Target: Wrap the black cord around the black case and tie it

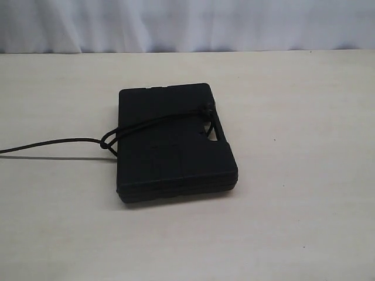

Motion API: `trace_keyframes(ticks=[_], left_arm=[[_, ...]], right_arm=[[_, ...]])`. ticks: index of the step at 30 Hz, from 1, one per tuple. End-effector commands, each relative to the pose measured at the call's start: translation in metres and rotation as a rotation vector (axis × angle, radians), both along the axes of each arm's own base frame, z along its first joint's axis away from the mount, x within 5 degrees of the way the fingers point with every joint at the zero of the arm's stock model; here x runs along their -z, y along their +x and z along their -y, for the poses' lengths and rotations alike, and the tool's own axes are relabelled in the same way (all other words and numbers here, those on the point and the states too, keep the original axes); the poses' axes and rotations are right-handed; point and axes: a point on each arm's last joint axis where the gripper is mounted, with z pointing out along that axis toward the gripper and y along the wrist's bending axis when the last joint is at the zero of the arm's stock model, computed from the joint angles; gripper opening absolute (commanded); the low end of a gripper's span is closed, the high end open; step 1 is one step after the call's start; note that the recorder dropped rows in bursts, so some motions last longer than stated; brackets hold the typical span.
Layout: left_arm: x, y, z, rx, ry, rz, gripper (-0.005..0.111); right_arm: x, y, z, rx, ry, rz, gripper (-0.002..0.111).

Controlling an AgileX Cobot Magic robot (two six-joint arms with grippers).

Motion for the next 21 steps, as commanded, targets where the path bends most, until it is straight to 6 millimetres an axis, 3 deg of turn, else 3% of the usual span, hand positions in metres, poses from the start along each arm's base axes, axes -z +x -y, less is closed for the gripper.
trace_keyframes(ticks=[1, 21], left_arm=[[0.0002, 0.0003, -0.0033, -0.063, -0.004, 0.003, 0.0], [0.0008, 0.0002, -0.0034, -0.065, -0.004, -0.003, 0.0]], right_arm=[[0.0004, -0.0004, 0.0011, 0.021, 0.004, 0.0, 0.005], [0.0004, -0.0004, 0.0011, 0.021, 0.004, 0.0, 0.005]])
